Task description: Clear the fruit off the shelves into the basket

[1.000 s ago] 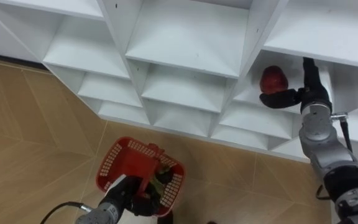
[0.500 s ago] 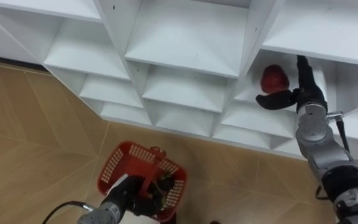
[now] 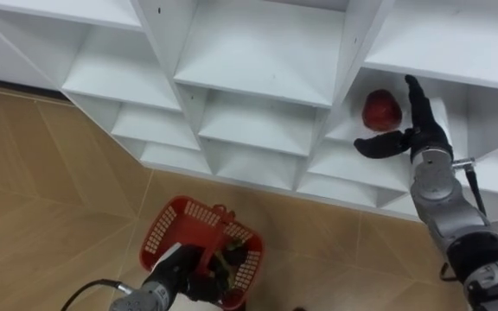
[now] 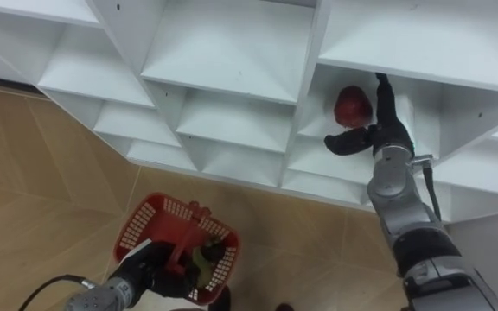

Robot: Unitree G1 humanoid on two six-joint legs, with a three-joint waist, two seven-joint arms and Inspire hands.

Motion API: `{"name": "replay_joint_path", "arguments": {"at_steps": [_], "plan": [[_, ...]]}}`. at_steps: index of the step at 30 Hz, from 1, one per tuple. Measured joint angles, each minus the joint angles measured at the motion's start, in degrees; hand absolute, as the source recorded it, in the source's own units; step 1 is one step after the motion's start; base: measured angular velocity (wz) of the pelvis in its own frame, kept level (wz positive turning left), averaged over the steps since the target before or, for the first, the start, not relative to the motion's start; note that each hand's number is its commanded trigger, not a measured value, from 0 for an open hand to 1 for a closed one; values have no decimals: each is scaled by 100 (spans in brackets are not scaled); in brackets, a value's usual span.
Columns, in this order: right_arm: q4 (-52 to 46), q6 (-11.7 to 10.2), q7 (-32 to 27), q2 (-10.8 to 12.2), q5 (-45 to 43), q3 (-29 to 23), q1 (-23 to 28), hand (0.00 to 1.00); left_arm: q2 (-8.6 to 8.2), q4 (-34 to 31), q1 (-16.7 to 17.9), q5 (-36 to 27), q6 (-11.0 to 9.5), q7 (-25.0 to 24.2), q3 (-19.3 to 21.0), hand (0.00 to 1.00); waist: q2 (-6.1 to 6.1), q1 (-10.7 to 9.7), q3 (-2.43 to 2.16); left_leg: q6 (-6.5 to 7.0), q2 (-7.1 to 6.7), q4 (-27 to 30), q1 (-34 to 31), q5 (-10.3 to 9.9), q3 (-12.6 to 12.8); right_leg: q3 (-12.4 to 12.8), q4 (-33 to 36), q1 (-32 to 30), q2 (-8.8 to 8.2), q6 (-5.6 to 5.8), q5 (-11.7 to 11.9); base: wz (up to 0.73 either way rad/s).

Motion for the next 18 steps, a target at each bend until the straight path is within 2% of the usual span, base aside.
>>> {"name": "replay_joint_path", "arguments": {"at_steps": [18], "plan": [[120,32,-16,2,-205,137,-2,0,12,-4,-94,-156,-1,11,-160,100,13,8,3,1,-7,1,-2,15,11,20,178,-82,-31,-2,-31,0]]}}
